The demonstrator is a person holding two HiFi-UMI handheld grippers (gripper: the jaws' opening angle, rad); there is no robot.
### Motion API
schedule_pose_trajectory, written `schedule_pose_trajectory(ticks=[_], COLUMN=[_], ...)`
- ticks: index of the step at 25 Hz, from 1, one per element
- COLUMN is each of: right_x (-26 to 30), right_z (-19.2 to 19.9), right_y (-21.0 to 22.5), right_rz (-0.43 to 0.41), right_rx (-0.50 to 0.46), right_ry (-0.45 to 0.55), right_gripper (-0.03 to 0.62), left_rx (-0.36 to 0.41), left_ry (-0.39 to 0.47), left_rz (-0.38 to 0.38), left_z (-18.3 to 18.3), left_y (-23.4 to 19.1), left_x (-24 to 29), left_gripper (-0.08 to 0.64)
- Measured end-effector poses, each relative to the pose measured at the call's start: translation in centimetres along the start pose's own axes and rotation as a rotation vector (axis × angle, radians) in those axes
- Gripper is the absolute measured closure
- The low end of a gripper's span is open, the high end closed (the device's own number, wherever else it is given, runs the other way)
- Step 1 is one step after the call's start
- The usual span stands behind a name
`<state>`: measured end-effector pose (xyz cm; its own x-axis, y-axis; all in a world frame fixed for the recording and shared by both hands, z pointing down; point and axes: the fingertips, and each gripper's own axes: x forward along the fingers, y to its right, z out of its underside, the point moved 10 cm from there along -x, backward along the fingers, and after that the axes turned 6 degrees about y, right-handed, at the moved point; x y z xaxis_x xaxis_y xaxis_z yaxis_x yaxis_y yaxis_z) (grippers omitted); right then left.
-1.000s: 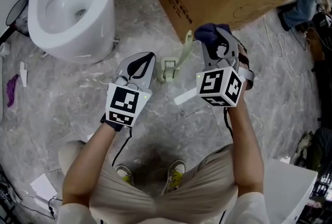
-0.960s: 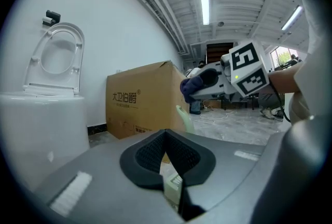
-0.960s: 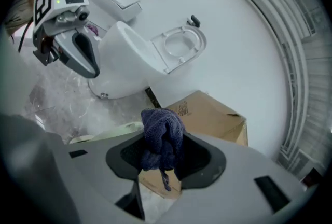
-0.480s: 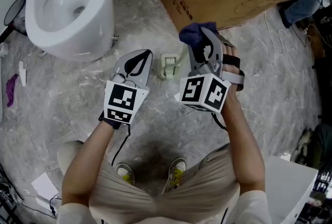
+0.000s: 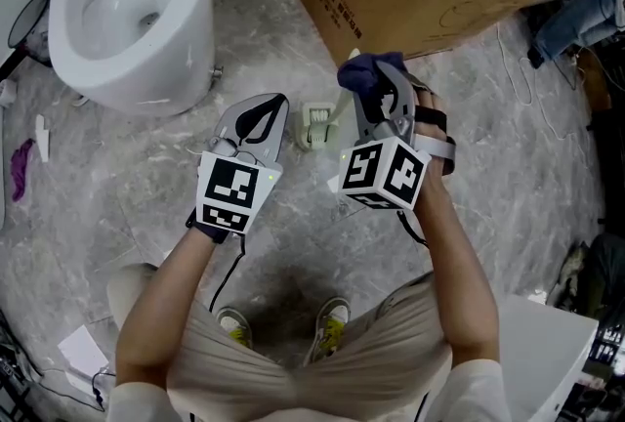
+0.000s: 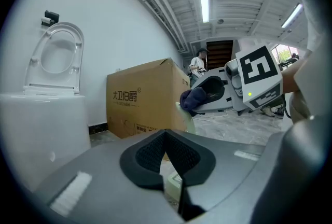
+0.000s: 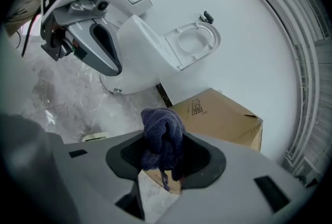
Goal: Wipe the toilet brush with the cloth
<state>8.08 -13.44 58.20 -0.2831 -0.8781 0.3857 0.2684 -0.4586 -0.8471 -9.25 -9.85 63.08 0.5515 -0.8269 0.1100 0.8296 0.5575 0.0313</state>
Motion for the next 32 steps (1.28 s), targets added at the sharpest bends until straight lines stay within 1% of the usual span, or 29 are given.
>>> schedule_pose_trajectory(ticks=[8,12,14,19,25,32], right_x=[-0.1,-1.4,-1.8,-1.2,-0.7,-0.1], right_z=[0.6,-1.0,-1.7,-1.0,-0.4,-0.1], right_y=[-0.8,-1.3,-1.9,-3.1,-4.0,-5.3], right_rz=[-0.017,0.025,0.029,-0.034,-0.064,-0.114], right_rx=[-0.025,-0.108,-0.136,-0.126,-0.12,-0.139], right_ry=[-0.032,-0.035,-0.03,-0.044,-0.052,-0.076], right_gripper=[0.422,0.422,0.422,0.422,0.422,0.422], left_rx=[-0.001,0.0,0.003,-0.001,-0.001,0.0], left_ry=[-0.001,0.006,0.011,0.01,0.006,0.003], left_rz=[-0.006,0.012,0.024,0.031,0.017,0.013], left_z=[0.0,-0.4,-0.6,-0.5,-0.3,-0.4], left_y=[0.0,0.4,0.6,0.6,0.3,0.3], left_x=[0.2,0.4,0.5,0.7,0.7,0.7], left_gripper=[0.558,0.558,0.558,0.558,0.558,0.558])
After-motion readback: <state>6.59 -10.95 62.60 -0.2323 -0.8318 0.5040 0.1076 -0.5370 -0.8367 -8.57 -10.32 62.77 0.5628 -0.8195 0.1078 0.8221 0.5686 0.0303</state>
